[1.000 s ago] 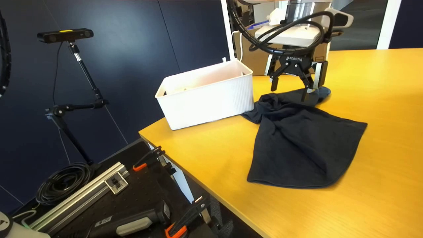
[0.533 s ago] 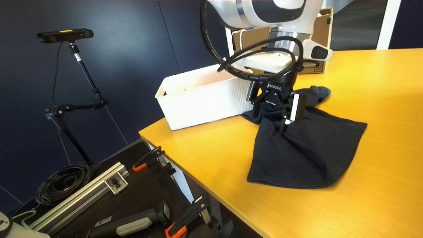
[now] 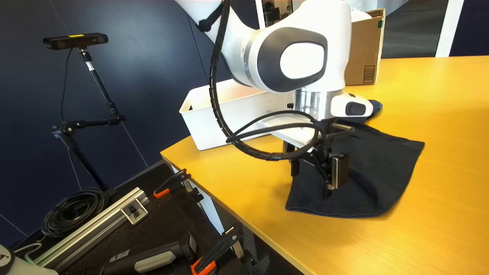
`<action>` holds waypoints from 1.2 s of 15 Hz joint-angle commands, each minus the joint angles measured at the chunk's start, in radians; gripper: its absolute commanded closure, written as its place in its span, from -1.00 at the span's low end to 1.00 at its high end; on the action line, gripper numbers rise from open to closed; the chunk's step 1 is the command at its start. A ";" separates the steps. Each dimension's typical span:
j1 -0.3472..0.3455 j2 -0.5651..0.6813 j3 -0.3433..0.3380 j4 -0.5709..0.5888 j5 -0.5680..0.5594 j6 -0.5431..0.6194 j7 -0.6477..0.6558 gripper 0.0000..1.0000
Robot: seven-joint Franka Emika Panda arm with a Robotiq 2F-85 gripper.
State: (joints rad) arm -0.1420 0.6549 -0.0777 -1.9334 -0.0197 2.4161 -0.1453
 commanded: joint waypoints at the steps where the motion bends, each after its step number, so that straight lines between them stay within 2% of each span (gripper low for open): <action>1: -0.008 -0.034 -0.013 -0.111 -0.021 0.173 0.001 -1.00; 3: -0.016 -0.041 -0.013 -0.155 -0.017 0.239 -0.006 -1.00; 4: -0.022 -0.046 -0.009 -0.177 -0.013 0.264 -0.012 -0.50; 5: -0.026 -0.050 -0.006 -0.198 -0.012 0.290 -0.017 -0.47; 10: -0.030 -0.101 0.003 -0.306 -0.013 0.371 -0.030 0.28; 14: -0.023 -0.166 -0.006 -0.409 -0.015 0.342 -0.022 0.89; 15: -0.010 -0.188 -0.024 -0.445 -0.028 0.333 -0.010 0.99; 18: 0.027 -0.258 -0.079 -0.549 -0.076 0.336 0.033 0.94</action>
State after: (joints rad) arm -0.1510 0.4854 -0.1027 -2.3642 -0.0402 2.7623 -0.1564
